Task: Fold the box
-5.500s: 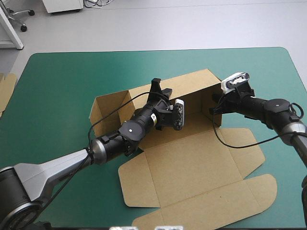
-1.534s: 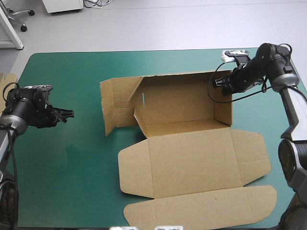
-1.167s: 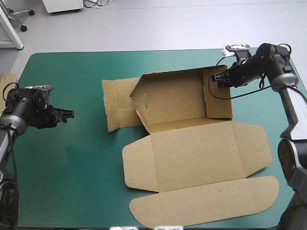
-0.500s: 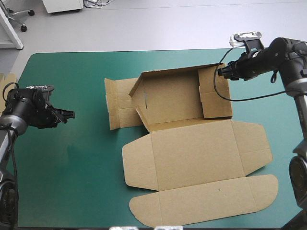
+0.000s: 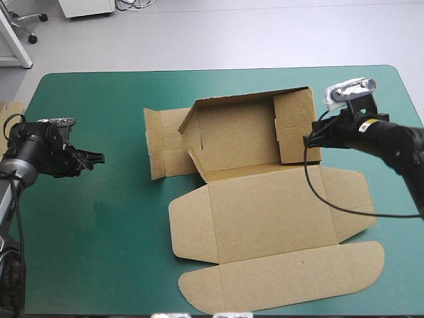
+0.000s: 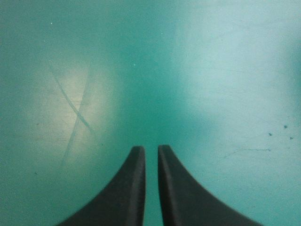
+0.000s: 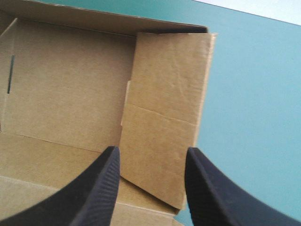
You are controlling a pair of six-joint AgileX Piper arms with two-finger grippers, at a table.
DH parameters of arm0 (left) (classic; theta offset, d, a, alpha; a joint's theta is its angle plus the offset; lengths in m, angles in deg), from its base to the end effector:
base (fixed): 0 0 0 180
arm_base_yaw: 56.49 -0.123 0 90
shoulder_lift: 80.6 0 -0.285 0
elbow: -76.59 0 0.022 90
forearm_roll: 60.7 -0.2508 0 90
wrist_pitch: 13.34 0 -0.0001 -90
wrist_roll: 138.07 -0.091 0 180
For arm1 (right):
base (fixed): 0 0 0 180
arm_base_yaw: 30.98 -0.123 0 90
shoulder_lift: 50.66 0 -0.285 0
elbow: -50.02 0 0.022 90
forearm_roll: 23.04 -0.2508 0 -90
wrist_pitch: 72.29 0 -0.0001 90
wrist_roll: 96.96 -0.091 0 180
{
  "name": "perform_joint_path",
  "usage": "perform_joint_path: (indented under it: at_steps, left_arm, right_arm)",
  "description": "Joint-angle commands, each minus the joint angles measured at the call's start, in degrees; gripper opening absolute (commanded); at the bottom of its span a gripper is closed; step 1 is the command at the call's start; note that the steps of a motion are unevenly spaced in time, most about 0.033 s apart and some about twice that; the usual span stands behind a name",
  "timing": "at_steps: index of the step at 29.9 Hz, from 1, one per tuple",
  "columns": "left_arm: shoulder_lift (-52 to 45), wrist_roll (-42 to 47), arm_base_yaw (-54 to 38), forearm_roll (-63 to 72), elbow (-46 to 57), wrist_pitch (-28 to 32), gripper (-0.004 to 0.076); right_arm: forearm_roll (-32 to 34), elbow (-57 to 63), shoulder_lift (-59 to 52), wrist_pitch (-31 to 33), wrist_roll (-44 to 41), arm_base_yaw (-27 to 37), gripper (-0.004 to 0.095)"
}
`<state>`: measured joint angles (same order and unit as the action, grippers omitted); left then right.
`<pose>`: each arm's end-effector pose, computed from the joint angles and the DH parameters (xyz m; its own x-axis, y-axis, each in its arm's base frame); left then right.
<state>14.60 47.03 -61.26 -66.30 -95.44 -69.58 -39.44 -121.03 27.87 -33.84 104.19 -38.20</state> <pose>0.3054 0.0329 0.2862 -0.9277 -0.1120 -0.3562 -0.1436 0.9876 0.0636 0.2623 0.0494 0.3841 -0.5222 -0.2072 -0.8273 -0.3445 0.9386 -0.0176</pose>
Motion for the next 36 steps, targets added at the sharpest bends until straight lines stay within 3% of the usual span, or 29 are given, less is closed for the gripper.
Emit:
perform_joint_path:
  at_steps: [1, 7, 11, 17, 22, 29, 36]
  left_arm:
    - [-2.15, -0.21, 0.11, 0.50, -1.69, 1.24, 0.0068]
    - [-2.15, -0.21, 0.11, 0.61, -1.69, 1.01, 0.0068]
    - [-2.15, -0.21, 0.11, 0.61, -1.69, 1.01, 0.0068]
    - [-2.15, -0.44, 0.11, 0.52, -1.69, 0.91, 0.0068]
    - [-2.15, -0.44, 0.11, 0.52, -1.69, 0.80, 0.0068]
    - [-2.15, -1.00, 0.11, 0.52, -1.69, 0.80, 0.0068]
    - [-2.15, -1.57, 0.11, 0.53, -1.69, 0.92, 0.0068]
  right_arm:
    - [-1.41, 6.06, -3.43, -11.56, 1.51, -2.55, 0.0482]
    - [-0.69, 10.65, -0.17, -15.70, 0.83, -2.55, 0.0657]
    - [0.82, 10.55, 3.87, -19.58, 0.96, -2.55, 0.0662]
    - [2.25, 8.19, 11.25, -20.00, -0.05, -2.55, 0.0641]
    - [2.25, 5.01, 15.23, -19.45, -2.38, -2.55, 0.0461]
    - [3.15, 2.56, 17.52, -16.87, -2.38, -2.31, -0.0010]
    - [4.62, -3.39, 18.86, -8.75, -9.76, -1.15, -0.0027]
